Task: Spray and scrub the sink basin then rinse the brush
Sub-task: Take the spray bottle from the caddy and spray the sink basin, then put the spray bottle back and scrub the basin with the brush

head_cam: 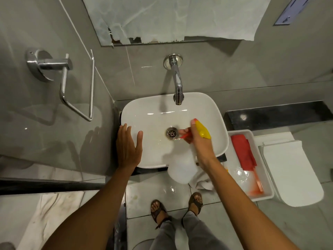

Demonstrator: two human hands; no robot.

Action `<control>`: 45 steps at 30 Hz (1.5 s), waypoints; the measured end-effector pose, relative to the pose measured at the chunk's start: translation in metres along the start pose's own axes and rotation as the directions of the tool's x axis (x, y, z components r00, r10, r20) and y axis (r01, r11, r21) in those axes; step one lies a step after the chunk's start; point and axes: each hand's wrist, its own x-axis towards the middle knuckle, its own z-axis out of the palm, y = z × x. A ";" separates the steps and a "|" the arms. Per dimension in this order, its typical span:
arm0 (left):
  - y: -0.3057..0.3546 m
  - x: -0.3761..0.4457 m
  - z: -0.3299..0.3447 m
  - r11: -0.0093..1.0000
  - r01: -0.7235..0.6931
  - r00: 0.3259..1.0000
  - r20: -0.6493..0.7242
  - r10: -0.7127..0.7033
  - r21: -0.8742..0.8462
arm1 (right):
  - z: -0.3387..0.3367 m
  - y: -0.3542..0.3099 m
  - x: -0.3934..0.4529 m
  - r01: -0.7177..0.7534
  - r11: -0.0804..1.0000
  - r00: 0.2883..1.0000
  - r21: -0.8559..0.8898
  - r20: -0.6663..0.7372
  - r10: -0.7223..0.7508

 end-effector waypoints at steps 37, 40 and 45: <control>0.234 -0.069 0.231 0.836 -0.544 0.763 0.459 0.455 0.074 | -0.384 0.216 0.087 -0.094 0.994 0.822 0.055 -0.559 0.108; 0.234 -0.069 0.230 0.835 -0.544 0.756 0.481 0.445 0.082 | -0.383 0.225 0.083 -0.076 0.993 0.802 0.089 -0.587 0.114; 0.235 -0.070 0.229 0.842 -0.531 0.761 0.488 0.427 0.091 | -0.381 0.244 0.074 -0.061 0.998 0.745 0.017 -0.665 0.057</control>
